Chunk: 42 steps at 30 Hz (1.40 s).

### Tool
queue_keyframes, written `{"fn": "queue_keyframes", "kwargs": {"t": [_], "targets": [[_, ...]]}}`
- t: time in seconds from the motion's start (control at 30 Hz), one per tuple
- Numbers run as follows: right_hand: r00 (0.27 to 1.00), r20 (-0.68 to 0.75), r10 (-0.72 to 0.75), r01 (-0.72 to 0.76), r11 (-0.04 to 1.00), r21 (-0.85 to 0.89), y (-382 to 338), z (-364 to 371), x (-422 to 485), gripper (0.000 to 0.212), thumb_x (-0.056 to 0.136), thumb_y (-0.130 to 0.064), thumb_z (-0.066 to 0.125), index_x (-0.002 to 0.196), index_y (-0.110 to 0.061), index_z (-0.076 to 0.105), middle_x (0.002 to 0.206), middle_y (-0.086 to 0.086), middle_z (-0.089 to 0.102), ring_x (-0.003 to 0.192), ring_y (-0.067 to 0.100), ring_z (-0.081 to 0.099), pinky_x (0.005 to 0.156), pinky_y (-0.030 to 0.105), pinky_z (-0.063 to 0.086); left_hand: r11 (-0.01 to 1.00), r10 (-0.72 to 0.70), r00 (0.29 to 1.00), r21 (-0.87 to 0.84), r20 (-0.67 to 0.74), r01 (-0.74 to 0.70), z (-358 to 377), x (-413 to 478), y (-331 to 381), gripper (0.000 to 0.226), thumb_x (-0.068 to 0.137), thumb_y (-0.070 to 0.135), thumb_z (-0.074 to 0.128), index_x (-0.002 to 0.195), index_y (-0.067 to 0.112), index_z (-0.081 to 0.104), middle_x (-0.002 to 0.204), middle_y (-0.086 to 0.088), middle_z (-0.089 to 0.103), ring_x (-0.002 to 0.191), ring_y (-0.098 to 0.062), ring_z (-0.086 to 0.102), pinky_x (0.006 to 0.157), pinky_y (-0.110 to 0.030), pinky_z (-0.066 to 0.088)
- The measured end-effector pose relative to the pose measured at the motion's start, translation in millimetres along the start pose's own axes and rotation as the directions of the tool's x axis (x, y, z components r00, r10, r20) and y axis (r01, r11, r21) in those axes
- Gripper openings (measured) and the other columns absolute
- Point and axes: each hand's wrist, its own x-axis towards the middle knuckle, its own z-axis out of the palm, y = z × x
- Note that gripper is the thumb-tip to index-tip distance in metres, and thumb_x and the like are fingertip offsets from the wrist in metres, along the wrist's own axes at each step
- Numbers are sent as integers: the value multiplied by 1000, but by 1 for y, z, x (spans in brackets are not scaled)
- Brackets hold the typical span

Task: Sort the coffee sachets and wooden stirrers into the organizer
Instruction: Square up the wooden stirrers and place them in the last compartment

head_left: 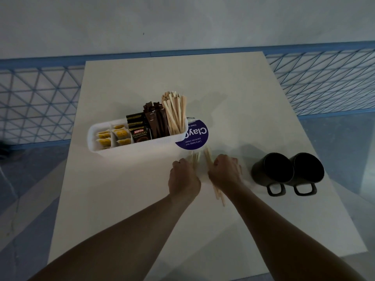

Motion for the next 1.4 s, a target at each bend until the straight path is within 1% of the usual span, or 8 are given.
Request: {"fn": "queue_keyframes", "kwargs": {"t": [0.17,0.27,0.47,0.73,0.9,1.13,1.27,1.4], "targets": [[997,72,19,-22,999,49,-1,-6,1,9,77,-4,61,71,-10,58,62,3,56,51,16,50,44,23,32,1000,0,1000,11,27,0,-5,5,-5,27,84,10,68,109,7,58,104,-9,65,96,-28,64,79,-35,56],[995,98,34,-41,996,74,-1,-7,1,5,75,-6,66,76,-7,61,67,5,59,55,17,51,46,24,35,1000,-11,999,9,52,10,-8,5,-7,25,80,13,70,104,7,64,99,-9,69,90,-29,67,76,-38,59],[993,115,40,-53,992,117,-3,1,2,9,79,-10,68,75,-11,60,65,4,59,53,17,50,49,29,42,999,26,997,34,79,-29,-6,3,-11,37,81,12,70,117,5,62,109,-11,67,99,-33,66,77,-34,55],[994,112,2,-1,1000,-9,-7,-3,-4,16,89,-21,65,78,-16,54,73,2,59,57,12,52,47,24,34,988,98,992,116,76,-106,-7,0,-8,33,84,11,66,117,7,62,107,-10,63,99,-30,63,83,-41,57],[998,62,-19,26,994,-108,-10,0,-5,18,90,-20,61,74,-16,57,69,3,60,58,16,55,53,26,40,985,111,992,126,59,-118,-6,0,-9,32,87,11,66,119,7,61,110,-10,65,101,-29,63,84,-37,56],[996,59,-66,76,982,-175,-13,-1,-7,5,92,-17,59,93,-13,61,79,2,62,67,19,60,61,31,51,985,133,989,104,66,-140,-9,0,-10,35,91,11,62,126,11,57,117,-10,65,105,-31,63,85,-36,53],[994,69,-80,87,991,-105,-12,-5,-7,7,90,-13,60,94,-16,55,83,4,59,74,23,58,61,30,43,979,197,978,38,64,-200,-9,-4,-16,36,88,8,64,123,10,60,113,-7,68,100,-28,66,83,-33,57],[994,83,-67,73,995,-71,-9,-9,-4,9,87,-9,58,86,-15,51,80,5,56,70,23,55,50,25,35,984,173,981,34,82,-176,-13,-4,-19,39,83,12,71,120,6,61,111,-6,69,99,-26,68,83,-27,54]]}}
